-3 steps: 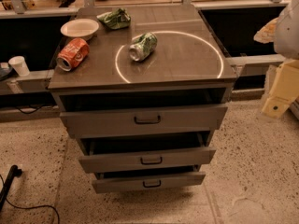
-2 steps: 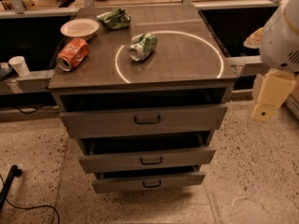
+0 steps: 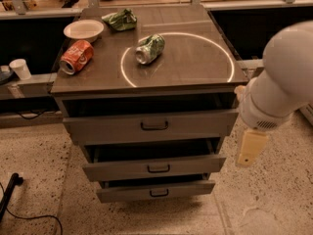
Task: Open top drawer
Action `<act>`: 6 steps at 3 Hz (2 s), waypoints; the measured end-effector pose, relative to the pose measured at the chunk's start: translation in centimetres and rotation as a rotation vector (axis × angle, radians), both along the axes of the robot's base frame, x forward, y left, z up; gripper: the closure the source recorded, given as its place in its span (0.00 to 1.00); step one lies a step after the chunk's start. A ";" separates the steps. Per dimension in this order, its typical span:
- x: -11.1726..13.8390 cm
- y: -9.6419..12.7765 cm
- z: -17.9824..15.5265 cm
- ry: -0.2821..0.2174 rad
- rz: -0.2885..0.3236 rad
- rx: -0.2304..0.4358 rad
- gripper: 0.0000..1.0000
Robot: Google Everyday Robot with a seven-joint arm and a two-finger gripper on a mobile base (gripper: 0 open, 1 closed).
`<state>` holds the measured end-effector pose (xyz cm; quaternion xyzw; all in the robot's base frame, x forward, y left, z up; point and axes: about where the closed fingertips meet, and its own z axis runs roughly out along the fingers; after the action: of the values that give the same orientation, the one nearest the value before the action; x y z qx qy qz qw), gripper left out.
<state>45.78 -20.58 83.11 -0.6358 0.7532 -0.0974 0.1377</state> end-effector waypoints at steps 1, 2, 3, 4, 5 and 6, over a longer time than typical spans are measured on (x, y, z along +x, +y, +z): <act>0.5 0.4 -1.2 -0.034 0.011 0.009 0.00; 0.6 0.9 -1.2 -0.030 0.043 0.034 0.00; 2.5 2.8 -3.8 -0.027 0.097 0.114 0.00; 4.3 5.1 -7.4 -0.038 0.197 0.197 0.00; 6.0 6.8 -10.3 -0.041 0.301 0.232 0.00; 8.0 8.2 -13.5 -0.009 0.353 0.244 0.04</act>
Offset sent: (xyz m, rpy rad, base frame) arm 0.0074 0.0162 -0.0206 0.0718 -0.0157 0.1075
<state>53.81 -12.36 69.63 -0.7359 0.6359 0.0174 0.2319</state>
